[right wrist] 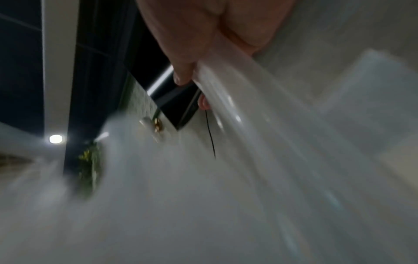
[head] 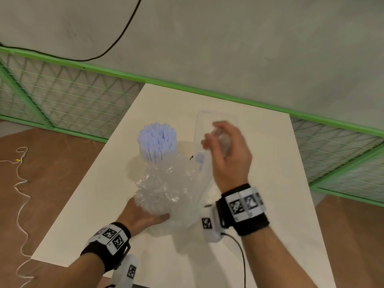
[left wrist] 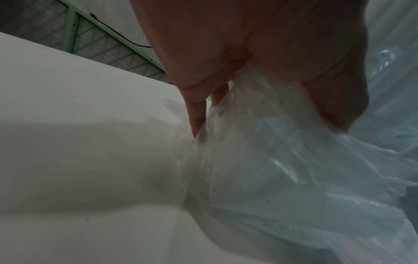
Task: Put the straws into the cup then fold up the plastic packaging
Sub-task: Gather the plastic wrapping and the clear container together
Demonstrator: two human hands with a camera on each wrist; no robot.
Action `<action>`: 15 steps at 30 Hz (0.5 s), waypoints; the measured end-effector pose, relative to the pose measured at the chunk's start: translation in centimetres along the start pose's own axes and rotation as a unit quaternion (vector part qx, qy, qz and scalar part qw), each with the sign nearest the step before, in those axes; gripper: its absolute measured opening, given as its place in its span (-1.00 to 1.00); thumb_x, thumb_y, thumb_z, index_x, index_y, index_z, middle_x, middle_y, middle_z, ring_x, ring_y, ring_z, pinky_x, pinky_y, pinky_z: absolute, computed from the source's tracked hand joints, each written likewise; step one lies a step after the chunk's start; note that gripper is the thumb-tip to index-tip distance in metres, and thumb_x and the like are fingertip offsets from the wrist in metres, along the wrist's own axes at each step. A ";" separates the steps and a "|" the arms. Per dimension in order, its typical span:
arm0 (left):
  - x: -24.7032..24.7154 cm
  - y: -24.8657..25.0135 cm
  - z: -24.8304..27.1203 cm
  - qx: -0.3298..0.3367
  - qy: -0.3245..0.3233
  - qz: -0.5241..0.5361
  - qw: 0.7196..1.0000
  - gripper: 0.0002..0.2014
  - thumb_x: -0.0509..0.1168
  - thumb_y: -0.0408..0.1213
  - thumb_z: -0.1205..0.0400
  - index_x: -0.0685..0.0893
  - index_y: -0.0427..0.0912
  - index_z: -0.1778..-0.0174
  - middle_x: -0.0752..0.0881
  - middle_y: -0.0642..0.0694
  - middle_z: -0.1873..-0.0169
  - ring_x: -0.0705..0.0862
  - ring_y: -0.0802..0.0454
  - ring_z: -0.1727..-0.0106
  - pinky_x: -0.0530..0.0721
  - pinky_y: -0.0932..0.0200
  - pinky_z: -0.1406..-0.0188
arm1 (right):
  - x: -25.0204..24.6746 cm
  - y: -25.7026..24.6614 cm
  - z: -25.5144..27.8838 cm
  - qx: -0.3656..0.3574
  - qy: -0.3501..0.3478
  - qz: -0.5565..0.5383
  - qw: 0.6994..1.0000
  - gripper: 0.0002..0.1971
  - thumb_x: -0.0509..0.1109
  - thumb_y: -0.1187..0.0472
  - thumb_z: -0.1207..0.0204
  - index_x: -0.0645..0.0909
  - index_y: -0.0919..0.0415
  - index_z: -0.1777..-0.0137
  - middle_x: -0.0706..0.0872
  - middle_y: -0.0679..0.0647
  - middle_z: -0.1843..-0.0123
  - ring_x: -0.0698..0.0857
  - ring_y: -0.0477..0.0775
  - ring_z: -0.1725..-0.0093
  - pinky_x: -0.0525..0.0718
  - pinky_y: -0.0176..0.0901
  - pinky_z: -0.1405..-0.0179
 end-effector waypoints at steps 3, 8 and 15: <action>0.1 0.2 0.4 0.001 0.002 -0.012 1.000 -0.34 0.73 0.06 0.00 0.64 0.14 0.00 0.77 0.16 0.04 0.70 0.38 0.01 0.55 0.46 0.01 | -2.7 -2.3 -3.9 -0.028 0.092 -0.075 0.993 -0.78 0.42 0.24 -0.63 0.59 -0.04 -0.20 0.70 0.23 0.08 0.82 0.19 0.27 0.78 0.25 0.24; 0.2 -0.5 0.1 0.000 0.012 0.000 1.000 -0.36 0.73 -0.14 -0.12 0.64 0.01 -0.10 0.79 0.14 0.08 0.72 0.46 0.13 0.53 0.64 0.22 | -7.1 -7.4 -9.9 -0.136 0.155 -0.130 0.970 -0.71 0.39 0.38 -0.64 0.45 0.38 -0.30 0.63 0.10 0.08 0.79 0.25 0.34 0.77 -0.02 0.35; 0.1 -1.0 -0.3 0.005 0.007 0.029 1.000 -0.17 0.75 0.05 0.09 0.62 0.06 -0.11 0.80 0.14 0.06 0.73 0.47 0.10 0.59 0.45 0.10 | -4.8 -3.6 -14.8 -0.129 0.120 -0.145 0.974 -0.79 0.38 0.40 -0.63 0.46 0.35 -0.20 0.60 0.17 0.09 0.76 0.23 0.33 0.78 0.06 0.30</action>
Point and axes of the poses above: each hand's wrist, its own z-axis away from the middle knuckle, its own x-axis out of the palm, y = z × x, the point moved 4 cm from there along -z, towards the middle knuckle
